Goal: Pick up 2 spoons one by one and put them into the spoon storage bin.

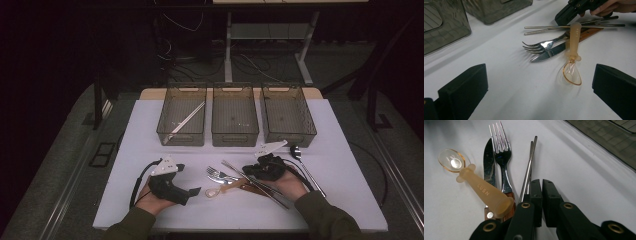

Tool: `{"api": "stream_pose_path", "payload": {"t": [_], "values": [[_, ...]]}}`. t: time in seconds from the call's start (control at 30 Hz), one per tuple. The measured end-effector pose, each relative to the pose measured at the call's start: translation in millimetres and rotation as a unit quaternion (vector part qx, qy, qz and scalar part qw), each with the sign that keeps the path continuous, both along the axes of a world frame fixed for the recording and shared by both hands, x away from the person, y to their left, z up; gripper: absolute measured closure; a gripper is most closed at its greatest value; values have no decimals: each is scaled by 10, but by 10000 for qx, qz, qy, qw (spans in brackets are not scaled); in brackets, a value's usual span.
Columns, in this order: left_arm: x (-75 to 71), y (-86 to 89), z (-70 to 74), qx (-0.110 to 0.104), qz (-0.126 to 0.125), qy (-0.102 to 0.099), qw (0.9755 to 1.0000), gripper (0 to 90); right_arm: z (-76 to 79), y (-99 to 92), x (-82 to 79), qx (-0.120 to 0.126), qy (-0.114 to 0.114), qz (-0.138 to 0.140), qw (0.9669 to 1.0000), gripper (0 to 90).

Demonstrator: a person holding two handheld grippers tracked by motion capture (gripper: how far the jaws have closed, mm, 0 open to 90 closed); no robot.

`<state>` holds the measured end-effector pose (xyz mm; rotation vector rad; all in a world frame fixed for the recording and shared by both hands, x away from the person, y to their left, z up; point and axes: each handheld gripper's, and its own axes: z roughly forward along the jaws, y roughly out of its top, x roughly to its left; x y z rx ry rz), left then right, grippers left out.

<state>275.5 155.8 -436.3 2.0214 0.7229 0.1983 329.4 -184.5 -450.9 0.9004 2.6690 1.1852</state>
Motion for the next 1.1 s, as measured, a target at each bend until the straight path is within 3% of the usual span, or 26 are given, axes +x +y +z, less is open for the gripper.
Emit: {"api": "stream_pose_path", "payload": {"t": [0.37,0.8,1.1], "values": [[0,0,0,-3,0,-1,10000,0,7,13,-10,-82,-18,72,9999,869],[-1,3,3,1,-14,-15,10000,0,120,-168,29,-14,-145,-164,9998,869],[-2,9,6,7,-8,-17,10000,0,212,-334,-139,-41,-139,-165,9998,869]]}}
